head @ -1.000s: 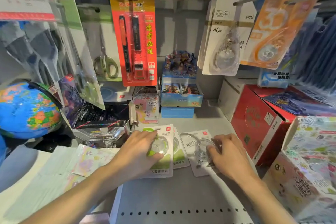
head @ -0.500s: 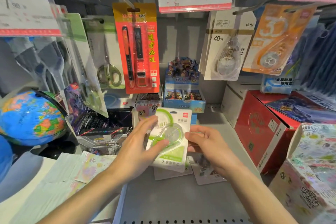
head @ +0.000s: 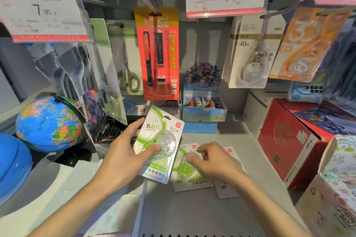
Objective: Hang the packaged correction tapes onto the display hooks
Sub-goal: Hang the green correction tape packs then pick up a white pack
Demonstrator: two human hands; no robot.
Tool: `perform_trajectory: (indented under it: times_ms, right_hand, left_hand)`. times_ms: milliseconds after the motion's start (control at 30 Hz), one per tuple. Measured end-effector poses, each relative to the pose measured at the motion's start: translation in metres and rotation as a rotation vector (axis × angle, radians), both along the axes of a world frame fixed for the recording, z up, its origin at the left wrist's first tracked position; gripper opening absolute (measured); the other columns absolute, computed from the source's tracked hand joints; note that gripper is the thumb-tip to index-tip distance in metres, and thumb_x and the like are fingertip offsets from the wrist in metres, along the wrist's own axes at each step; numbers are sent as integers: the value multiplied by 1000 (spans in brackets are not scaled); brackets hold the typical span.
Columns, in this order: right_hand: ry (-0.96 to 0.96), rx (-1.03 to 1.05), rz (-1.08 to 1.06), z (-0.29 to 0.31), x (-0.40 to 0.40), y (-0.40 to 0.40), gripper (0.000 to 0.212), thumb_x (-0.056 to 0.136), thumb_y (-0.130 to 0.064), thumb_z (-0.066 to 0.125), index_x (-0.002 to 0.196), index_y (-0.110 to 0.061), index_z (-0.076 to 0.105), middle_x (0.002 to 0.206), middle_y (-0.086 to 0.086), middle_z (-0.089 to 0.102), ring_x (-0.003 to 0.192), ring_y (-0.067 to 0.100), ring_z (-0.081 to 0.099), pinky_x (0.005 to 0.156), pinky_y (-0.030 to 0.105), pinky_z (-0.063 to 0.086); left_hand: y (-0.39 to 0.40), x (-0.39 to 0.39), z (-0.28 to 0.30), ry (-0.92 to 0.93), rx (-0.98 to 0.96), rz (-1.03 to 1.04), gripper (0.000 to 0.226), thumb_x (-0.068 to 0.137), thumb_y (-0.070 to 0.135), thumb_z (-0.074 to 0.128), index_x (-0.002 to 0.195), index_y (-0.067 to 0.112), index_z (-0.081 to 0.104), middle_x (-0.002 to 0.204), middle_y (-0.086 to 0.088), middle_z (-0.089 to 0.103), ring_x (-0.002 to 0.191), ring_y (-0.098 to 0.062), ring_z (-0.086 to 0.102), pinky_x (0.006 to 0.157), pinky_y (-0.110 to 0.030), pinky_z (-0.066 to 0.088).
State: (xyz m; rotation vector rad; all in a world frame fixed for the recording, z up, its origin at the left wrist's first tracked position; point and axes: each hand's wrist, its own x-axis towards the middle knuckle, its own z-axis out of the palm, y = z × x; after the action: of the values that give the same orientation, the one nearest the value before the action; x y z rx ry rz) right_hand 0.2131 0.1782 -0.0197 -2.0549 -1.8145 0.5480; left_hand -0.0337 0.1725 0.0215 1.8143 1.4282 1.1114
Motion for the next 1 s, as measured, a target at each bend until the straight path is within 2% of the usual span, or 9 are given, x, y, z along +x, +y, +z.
perform_trajectory:
  times_ms: [167, 333, 433, 533, 667, 800, 900, 967, 1000]
  right_hand:
    - [-231, -83, -9, -8, -37, 1, 97, 76, -87, 51, 133, -9, 56, 131, 10, 51, 127, 30, 48, 105, 43, 40]
    - [-199, -62, -10, -7, -53, 3, 80, 78, -67, 63, 136, -13, 53, 132, 7, 48, 128, 27, 45, 105, 41, 41]
    - [-117, -6, -21, -4, -53, 1, 71, 77, -53, 67, 136, -16, 53, 130, 5, 47, 127, 25, 43, 104, 38, 41]
    - [10, 51, -45, -1, -51, -1, 71, 77, -43, 72, 139, -15, 51, 128, 2, 43, 126, 23, 45, 97, 30, 40]
    - [148, 93, -145, -1, -46, -2, 72, 75, -38, 78, 138, -18, 49, 133, 0, 40, 115, 24, 60, 89, 25, 42]
    - [303, 89, -222, 3, -33, -3, 65, 73, -36, 83, 123, -25, 43, 125, 1, 54, 107, 22, 60, 94, 40, 55]
    - [417, 101, -277, 8, -21, -8, 87, 66, -37, 87, 134, -27, 34, 129, 1, 54, 112, 22, 63, 96, 47, 57]
    - [507, 124, -316, 9, -13, -12, 100, 63, -37, 90, 144, -24, 33, 127, 0, 60, 109, 20, 68, 92, 43, 59]
    - [545, 132, -332, 12, -10, -15, 89, 67, -32, 91, 139, -21, 41, 118, -3, 66, 99, 15, 72, 83, 37, 61]
  left_hand:
    - [-8, -12, -3, 51, 44, 0, 75, 79, 31, 85, 142, 47, 47, 104, 47, 62, 97, 9, 68, 93, -31, 56]
    - [-7, -22, -5, 40, 46, 19, 75, 78, 32, 85, 142, 46, 47, 105, 33, 69, 100, 3, 70, 95, -38, 56]
    - [-4, -26, -7, 30, 33, 20, 71, 77, 34, 86, 131, 59, 48, 105, 26, 72, 99, 0, 71, 96, -41, 56]
    - [-2, -27, -7, 18, 34, 19, 67, 77, 35, 86, 110, 74, 43, 106, 37, 67, 96, 3, 71, 94, -37, 56]
    - [-3, -22, -6, -12, 13, 3, 64, 78, 34, 85, 121, 57, 44, 104, 45, 62, 95, 4, 70, 94, -37, 56]
    - [-2, -22, -8, -56, -18, -35, 61, 75, 34, 87, 121, 50, 50, 104, 32, 69, 94, 1, 71, 92, -42, 57]
    - [-2, -19, -7, -26, -47, -73, 61, 74, 40, 86, 118, 54, 46, 102, 30, 68, 92, -1, 71, 91, -45, 55]
    - [-3, -16, -4, -23, -104, -115, 62, 68, 48, 84, 113, 58, 43, 101, 28, 69, 93, -3, 71, 93, -46, 55]
    - [-3, -15, -2, -30, -131, -141, 62, 65, 50, 83, 111, 58, 42, 102, 25, 72, 95, -5, 72, 94, -47, 54]
